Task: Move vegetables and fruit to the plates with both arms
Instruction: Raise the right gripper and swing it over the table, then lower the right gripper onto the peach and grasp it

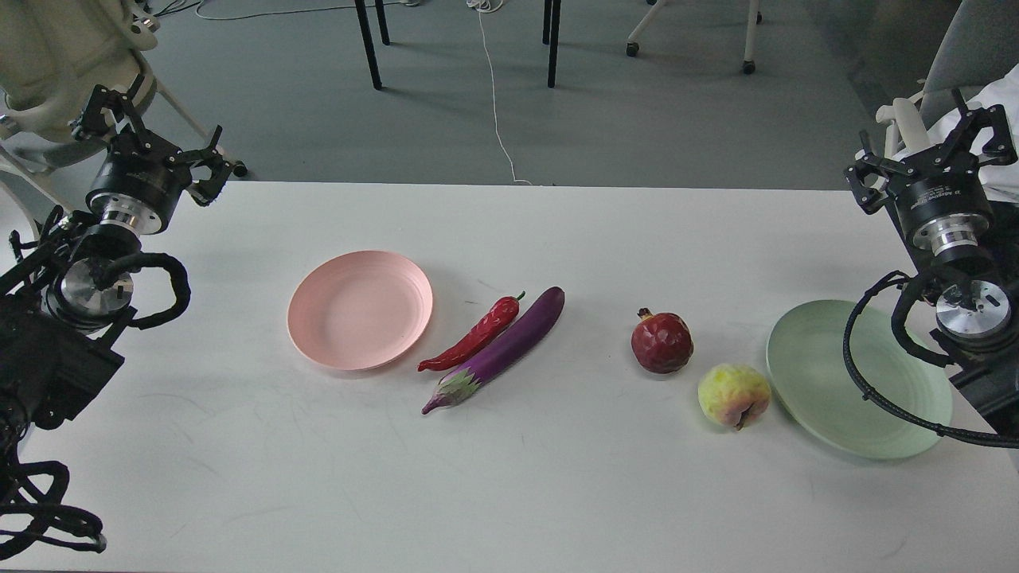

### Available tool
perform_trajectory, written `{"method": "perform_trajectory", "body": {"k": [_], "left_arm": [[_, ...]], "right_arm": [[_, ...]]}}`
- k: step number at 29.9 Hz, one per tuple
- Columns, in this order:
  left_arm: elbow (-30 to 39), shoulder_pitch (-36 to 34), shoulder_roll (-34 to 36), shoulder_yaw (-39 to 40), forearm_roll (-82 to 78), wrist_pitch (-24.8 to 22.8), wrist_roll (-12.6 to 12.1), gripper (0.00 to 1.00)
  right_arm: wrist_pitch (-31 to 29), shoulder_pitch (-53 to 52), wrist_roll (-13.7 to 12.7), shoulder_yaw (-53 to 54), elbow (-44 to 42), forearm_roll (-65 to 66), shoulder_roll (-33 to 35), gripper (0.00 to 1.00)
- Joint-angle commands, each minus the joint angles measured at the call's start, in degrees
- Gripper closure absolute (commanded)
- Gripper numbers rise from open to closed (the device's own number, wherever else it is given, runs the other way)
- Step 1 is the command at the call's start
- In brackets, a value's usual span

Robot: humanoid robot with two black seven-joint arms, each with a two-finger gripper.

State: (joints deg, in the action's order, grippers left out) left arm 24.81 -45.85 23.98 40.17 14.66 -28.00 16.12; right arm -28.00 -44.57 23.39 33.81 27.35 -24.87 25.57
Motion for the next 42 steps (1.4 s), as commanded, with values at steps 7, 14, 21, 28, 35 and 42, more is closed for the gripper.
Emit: {"method": "perform_trajectory", "body": {"k": [7, 14, 21, 28, 35, 42], "left_arm": [[0.06, -0.03, -0.16, 0.0, 0.1, 0.0, 0.31, 0.01], [0.06, 0.06, 0.46, 0.26, 0.46, 0.0, 0.23, 0.01], [0.06, 0.15, 0.54, 0.79, 0.46, 0.0, 0.31, 0.01], [0.06, 0.15, 0.63, 0.88, 0.46, 0.0, 0.31, 0.01], [0.06, 0.23, 1.16, 0.7, 0.46, 0.0, 0.23, 0.01], [0.15, 0.32, 1.69, 0.09, 0.37, 0.0, 0.14, 0.01]], "right_arm": [[0.0, -1.92, -0.1, -0.06, 0.24, 5.35, 0.18, 0.01], [0.0, -8.77, -0.19, -5.67, 4.54, 14.57, 4.13, 0.01], [0.0, -25.36, -0.1, -26.29, 13.86, 31.79, 10.29, 0.01], [0.0, -45.67, 0.08, -55.05, 23.78, 44.97, 10.91, 0.01], [0.0, -57.02, 0.43, -72.81, 35.56, 64.49, 6.78, 0.01], [2.41, -63.01, 0.6, -88.82, 42.25, 78.9, -0.86, 0.02]]}}
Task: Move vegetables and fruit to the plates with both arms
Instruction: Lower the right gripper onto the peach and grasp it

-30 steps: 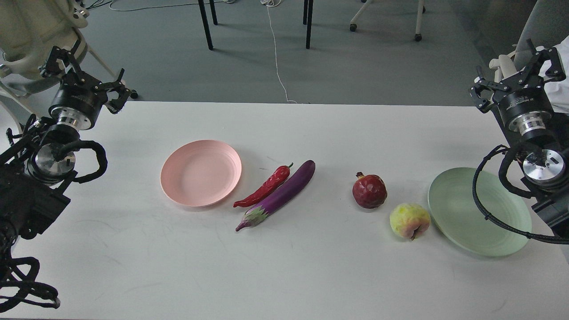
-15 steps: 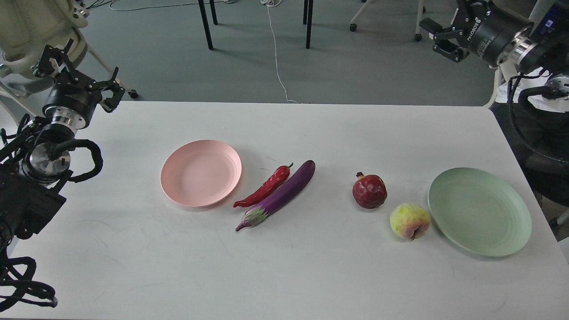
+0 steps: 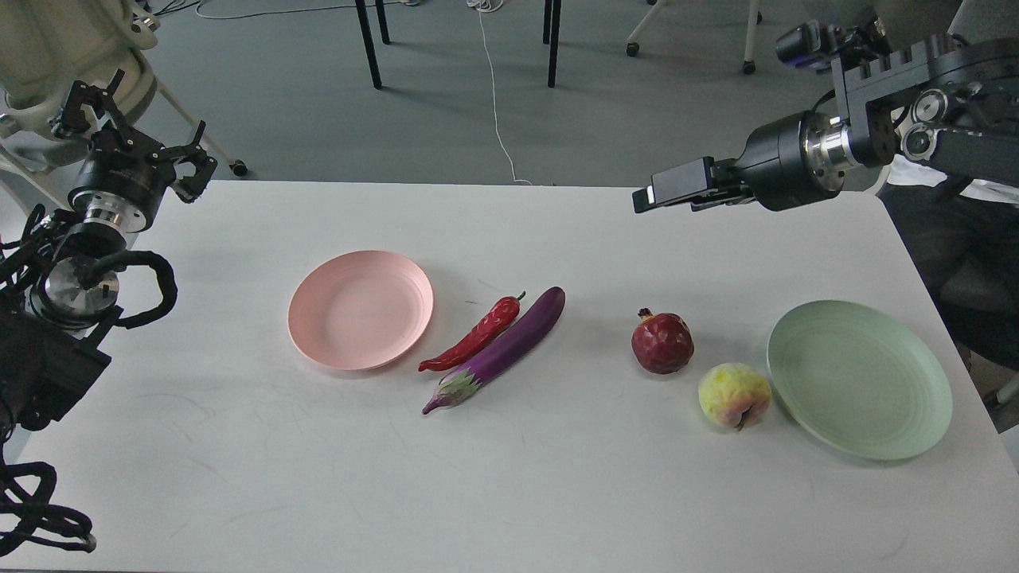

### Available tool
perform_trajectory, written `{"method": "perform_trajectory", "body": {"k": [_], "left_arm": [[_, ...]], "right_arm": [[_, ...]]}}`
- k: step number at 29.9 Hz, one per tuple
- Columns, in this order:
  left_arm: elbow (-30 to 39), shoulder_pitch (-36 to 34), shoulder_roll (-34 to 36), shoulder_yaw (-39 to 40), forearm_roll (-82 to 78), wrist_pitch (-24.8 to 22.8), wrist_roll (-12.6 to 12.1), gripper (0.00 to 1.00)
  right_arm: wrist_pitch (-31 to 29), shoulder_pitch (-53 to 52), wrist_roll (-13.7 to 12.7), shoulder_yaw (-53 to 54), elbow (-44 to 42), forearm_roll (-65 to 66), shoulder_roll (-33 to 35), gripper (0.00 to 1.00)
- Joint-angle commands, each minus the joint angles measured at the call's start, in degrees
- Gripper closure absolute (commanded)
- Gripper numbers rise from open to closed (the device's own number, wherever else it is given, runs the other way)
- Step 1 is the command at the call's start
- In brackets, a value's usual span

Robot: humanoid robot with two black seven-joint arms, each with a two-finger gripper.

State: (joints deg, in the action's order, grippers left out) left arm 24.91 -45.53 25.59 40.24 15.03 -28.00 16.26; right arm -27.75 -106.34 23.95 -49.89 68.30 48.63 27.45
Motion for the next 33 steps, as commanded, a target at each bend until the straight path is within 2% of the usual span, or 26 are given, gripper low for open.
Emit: {"method": "perform_trajectory", "body": {"k": [1, 8, 10, 18, 23, 33], "left_arm": [[0.06, 0.0, 0.16, 0.01, 0.0, 0.0, 0.0, 0.01], [0.06, 0.97, 2.97, -0.08, -0.09, 0.0, -0.17, 0.01], [0.4, 0.79, 3.33, -0.08, -0.17, 0.0, -0.87, 0.01], [0.67, 0.35, 4.56, -0.17, -0.17, 0.0, -1.14, 0.01], [0.67, 0.53, 4.73, -0.17, -0.17, 0.0, -1.14, 0.01], [0.58, 0.97, 4.91, -0.08, -0.17, 0.0, -1.14, 0.01]], "right_arm": [[3.39, -1.15, 0.05, -5.91, 1.31, 6.99, -3.1, 0.02], [10.25, 5.52, 0.05, -10.22, -2.11, 11.84, -5.91, 0.02], [11.22, 8.07, 0.05, -11.63, -4.48, 11.93, -7.58, 0.02], [11.92, 11.15, 0.48, -13.04, -5.02, 11.84, -8.12, 0.05], [13.59, 12.12, 3.47, -12.86, -4.58, 11.75, -7.94, 0.09], [13.6, 12.3, 3.65, -13.39, -2.38, 11.66, -7.94, 0.1]]}}
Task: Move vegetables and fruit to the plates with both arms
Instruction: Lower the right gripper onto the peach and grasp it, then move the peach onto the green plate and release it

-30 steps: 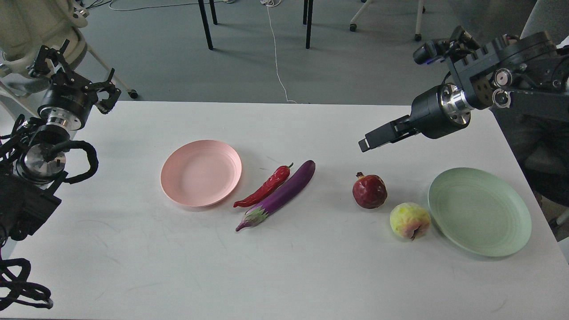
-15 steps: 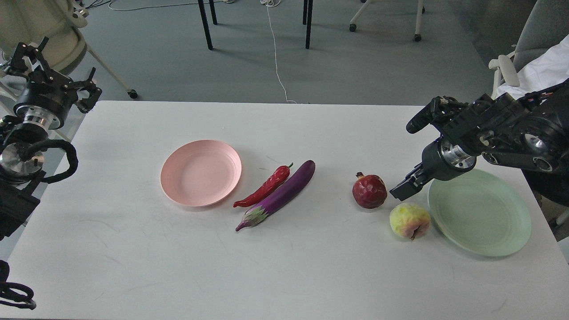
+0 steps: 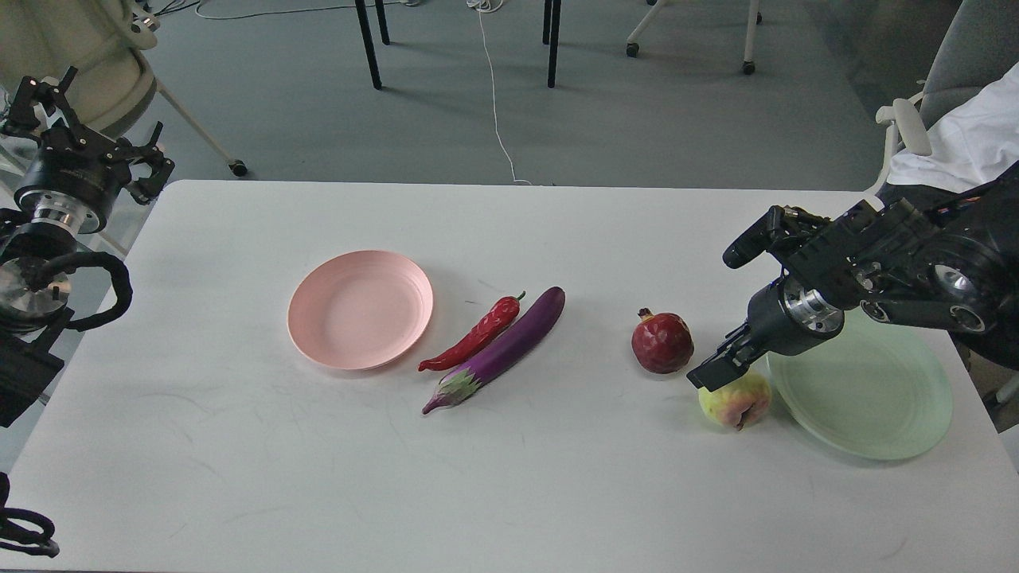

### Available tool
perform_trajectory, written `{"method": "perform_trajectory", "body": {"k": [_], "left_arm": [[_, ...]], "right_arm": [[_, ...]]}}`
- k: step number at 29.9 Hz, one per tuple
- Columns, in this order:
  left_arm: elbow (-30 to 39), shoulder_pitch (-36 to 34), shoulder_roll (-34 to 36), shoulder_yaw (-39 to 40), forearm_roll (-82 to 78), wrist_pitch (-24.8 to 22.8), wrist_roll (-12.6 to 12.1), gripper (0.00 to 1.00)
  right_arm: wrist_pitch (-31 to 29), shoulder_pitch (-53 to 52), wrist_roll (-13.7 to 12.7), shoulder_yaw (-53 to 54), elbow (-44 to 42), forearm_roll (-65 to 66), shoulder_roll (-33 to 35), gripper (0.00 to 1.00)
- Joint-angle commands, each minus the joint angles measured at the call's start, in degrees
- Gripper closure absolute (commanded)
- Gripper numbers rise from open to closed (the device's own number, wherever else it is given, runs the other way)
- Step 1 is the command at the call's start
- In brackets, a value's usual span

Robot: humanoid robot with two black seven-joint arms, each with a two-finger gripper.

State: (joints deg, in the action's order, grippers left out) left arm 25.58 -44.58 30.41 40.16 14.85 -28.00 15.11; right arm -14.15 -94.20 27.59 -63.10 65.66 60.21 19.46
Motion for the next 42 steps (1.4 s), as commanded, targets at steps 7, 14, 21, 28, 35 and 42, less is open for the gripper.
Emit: {"method": "perform_trajectory", "body": {"k": [7, 14, 21, 28, 35, 42], "left_arm": [[-0.09, 0.11, 0.09, 0.01, -0.09, 0.0, 0.0, 0.01], [-0.26, 0.2, 0.09, -0.08, -0.26, 0.0, 0.0, 0.01], [-0.26, 0.11, 0.09, -0.17, -0.26, 0.0, 0.0, 0.01], [-0.26, 0.2, 0.18, -0.17, -0.26, 0.0, 0.0, 0.01], [-0.26, 1.08, 0.0, -0.17, -0.26, 0.0, 0.0, 0.01], [-0.18, 1.08, -0.62, -0.17, -0.26, 0.0, 0.0, 0.01]], "right_arm": [[0.0, 1.65, 0.0, -1.49, 0.44, 1.93, -0.04, 0.16], [0.08, 2.18, 0.41, -1.76, 0.53, 2.81, 0.05, 0.42], [0.08, -3.34, 0.41, -1.23, 2.19, 2.55, 2.68, 0.54], [0.0, -8.37, 0.41, -1.94, 3.16, 6.57, 12.16, 0.53], [0.08, -3.28, 0.41, -1.94, 2.11, 14.15, 22.72, 0.5], [2.63, 3.05, 0.41, -1.14, 0.26, 14.15, 25.54, 0.42]]}}
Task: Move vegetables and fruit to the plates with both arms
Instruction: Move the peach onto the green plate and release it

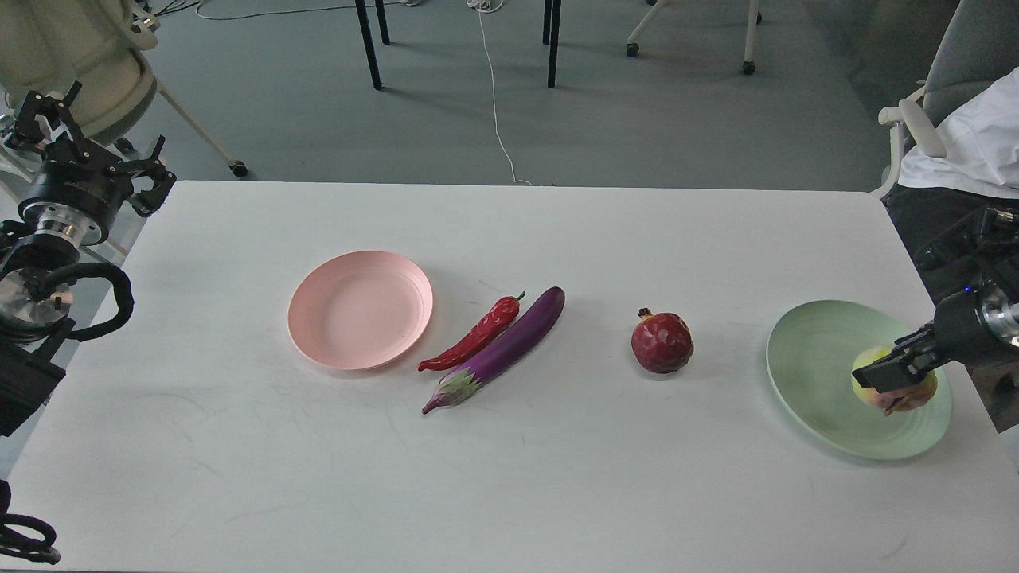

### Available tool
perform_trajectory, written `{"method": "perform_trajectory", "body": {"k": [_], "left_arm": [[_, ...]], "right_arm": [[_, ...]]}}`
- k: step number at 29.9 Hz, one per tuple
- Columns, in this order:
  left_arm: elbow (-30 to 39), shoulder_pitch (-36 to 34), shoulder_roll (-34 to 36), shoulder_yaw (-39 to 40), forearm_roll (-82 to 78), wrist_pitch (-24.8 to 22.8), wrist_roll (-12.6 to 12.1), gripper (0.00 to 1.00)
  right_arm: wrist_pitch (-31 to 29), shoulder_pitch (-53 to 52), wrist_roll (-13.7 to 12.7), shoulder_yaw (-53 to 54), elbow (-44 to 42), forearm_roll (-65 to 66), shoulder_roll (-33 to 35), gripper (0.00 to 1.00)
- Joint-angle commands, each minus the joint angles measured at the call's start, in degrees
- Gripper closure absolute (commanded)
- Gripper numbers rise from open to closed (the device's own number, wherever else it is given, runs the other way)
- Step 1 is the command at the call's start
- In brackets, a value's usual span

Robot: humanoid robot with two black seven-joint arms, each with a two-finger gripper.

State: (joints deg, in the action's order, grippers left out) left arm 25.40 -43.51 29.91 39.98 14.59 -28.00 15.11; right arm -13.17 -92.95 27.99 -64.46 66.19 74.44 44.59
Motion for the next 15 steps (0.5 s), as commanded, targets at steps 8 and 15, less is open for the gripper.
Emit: {"method": "perform_trajectory", "body": {"k": [8, 15], "left_arm": [[0.0, 0.01, -0.12, 0.01, 0.0, 0.0, 0.0, 0.01], [-0.18, 0.62, -0.03, 0.09, 0.0, 0.0, 0.18, 0.01]], "right_arm": [[2.62, 4.0, 0.01, 0.74, -1.51, -0.17, 0.59, 0.2], [2.71, 3.3, 0.01, 4.6, -2.3, -0.25, 0.33, 0.12]]}}
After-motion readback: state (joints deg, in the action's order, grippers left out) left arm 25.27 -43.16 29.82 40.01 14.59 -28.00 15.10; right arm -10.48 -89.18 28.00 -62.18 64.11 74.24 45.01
